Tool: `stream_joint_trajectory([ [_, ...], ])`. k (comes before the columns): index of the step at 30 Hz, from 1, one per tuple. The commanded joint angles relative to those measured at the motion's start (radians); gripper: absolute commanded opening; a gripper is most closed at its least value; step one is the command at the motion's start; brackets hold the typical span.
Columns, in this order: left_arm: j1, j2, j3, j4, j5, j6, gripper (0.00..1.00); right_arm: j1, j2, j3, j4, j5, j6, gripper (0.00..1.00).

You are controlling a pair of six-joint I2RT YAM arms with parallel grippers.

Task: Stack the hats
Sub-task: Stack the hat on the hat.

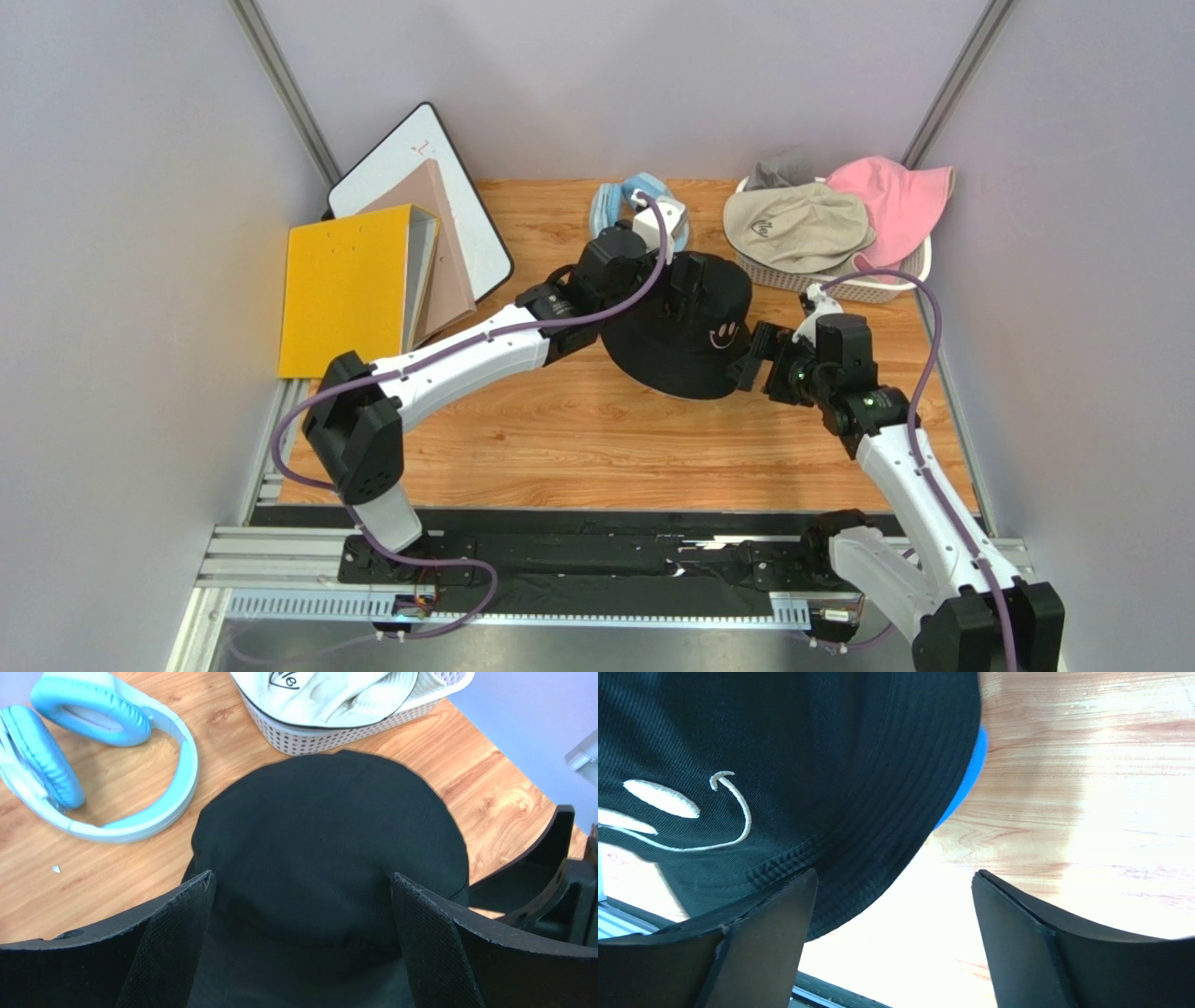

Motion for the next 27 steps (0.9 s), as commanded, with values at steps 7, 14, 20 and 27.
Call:
stream_joint_trajectory([
  [7,-0.003,-0.148,-0.239,0.117,-0.014,-0.034,0.97,0.005,-0.097,0.110,-0.088,0.013,-0.013,0.91],
  [14,-0.003,-0.179,-0.308,0.131,-0.014,-0.057,0.96,0.006,-0.116,0.139,-0.114,0.007,-0.012,0.90],
  [20,-0.003,-0.227,-0.388,0.131,-0.082,-0.074,0.96,0.006,-0.122,0.203,-0.132,-0.010,-0.013,0.91],
  [27,-0.005,-0.245,-0.385,0.108,-0.103,-0.080,0.97,0.006,-0.113,0.256,-0.134,-0.030,-0.006,0.91],
])
